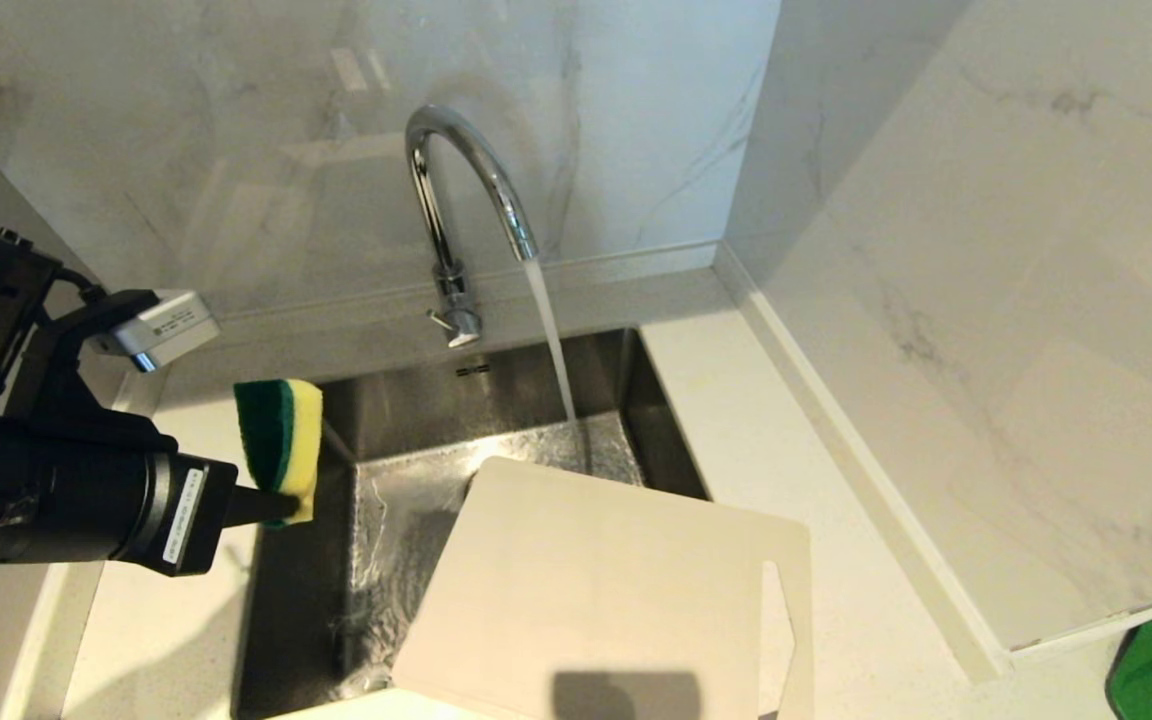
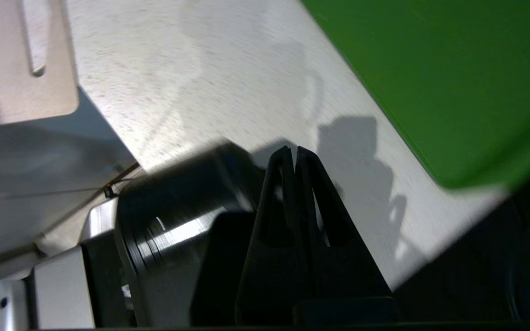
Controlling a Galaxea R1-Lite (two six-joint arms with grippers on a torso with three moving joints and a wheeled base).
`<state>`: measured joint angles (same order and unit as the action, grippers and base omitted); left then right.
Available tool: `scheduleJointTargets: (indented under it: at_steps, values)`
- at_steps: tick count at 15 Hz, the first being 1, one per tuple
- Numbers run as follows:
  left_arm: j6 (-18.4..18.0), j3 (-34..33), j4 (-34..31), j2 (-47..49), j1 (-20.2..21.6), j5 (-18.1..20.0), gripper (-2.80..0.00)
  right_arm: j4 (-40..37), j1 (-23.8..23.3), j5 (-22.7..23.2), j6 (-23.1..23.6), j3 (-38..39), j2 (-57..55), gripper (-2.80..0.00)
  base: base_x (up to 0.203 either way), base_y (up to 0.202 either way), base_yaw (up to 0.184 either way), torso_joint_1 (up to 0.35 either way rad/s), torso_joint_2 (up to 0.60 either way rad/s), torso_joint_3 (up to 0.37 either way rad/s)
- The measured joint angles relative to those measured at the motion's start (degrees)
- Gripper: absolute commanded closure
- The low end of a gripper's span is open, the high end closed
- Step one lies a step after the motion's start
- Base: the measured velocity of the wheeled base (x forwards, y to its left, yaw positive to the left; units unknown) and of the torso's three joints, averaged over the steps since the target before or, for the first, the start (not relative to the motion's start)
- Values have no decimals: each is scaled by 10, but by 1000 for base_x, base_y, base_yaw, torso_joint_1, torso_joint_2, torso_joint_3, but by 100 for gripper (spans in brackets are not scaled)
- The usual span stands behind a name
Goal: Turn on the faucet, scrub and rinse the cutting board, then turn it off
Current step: Put down the cleaning cloth
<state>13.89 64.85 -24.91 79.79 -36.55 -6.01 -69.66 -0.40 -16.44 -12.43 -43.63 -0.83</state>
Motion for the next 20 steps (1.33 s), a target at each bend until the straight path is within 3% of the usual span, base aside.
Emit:
scheduleJointTargets:
  at_steps: [5, 8, 11, 20]
  values:
    - [0, -7, -2, -10, 0, -1, 0, 424, 0, 93, 138, 314, 7, 0, 0, 0, 0, 0, 0, 0]
    - [0, -9, -3, -15, 0, -1, 0, 601, 0, 176, 170, 397, 8, 0, 0, 0, 0, 0, 0, 0]
    - [1, -14, -2, -18, 0, 0, 0, 626, 0, 177, 144, 408, 8, 0, 0, 0, 0, 0, 0, 0]
    - [-8, -16, 0, -17, 5, -3, 0, 629, 0, 174, 142, 410, 8, 0, 0, 0, 0, 0, 0, 0]
